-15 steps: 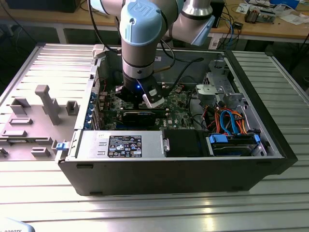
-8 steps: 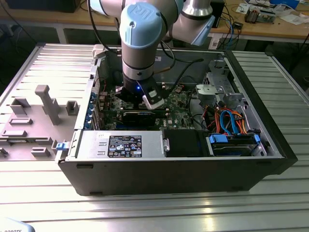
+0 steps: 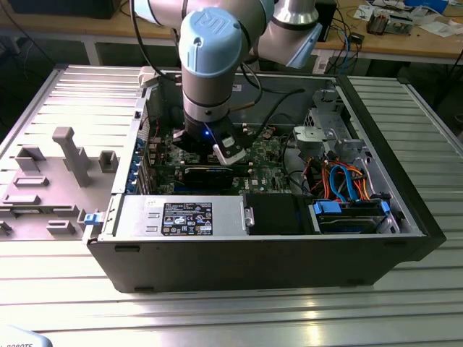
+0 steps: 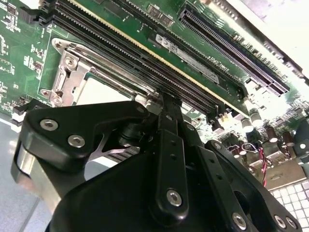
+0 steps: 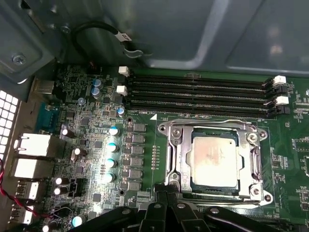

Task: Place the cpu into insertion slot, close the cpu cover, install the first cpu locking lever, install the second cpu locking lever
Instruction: 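Install the second cpu locking lever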

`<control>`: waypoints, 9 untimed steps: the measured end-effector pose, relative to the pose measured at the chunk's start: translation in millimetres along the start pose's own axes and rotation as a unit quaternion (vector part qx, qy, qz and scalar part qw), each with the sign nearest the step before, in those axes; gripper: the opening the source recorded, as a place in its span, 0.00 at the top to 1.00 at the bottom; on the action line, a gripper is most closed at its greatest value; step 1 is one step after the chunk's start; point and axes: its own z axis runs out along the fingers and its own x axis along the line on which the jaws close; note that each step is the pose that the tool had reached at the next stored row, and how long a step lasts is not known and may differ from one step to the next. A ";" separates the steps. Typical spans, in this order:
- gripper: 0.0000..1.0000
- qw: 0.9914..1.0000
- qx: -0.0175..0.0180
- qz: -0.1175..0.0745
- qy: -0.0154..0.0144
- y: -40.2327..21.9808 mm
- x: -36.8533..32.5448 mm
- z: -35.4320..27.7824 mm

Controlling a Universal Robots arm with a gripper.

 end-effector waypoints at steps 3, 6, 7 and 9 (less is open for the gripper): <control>0.89 1.000 -0.001 0.000 0.000 4.1 4.4 -13.5; 0.89 1.000 -0.001 0.000 0.000 5.5 4.7 -18.3; 0.89 1.000 -0.001 0.000 0.000 5.5 4.7 -18.3; 0.89 1.000 -0.001 0.000 0.000 5.5 4.7 -18.3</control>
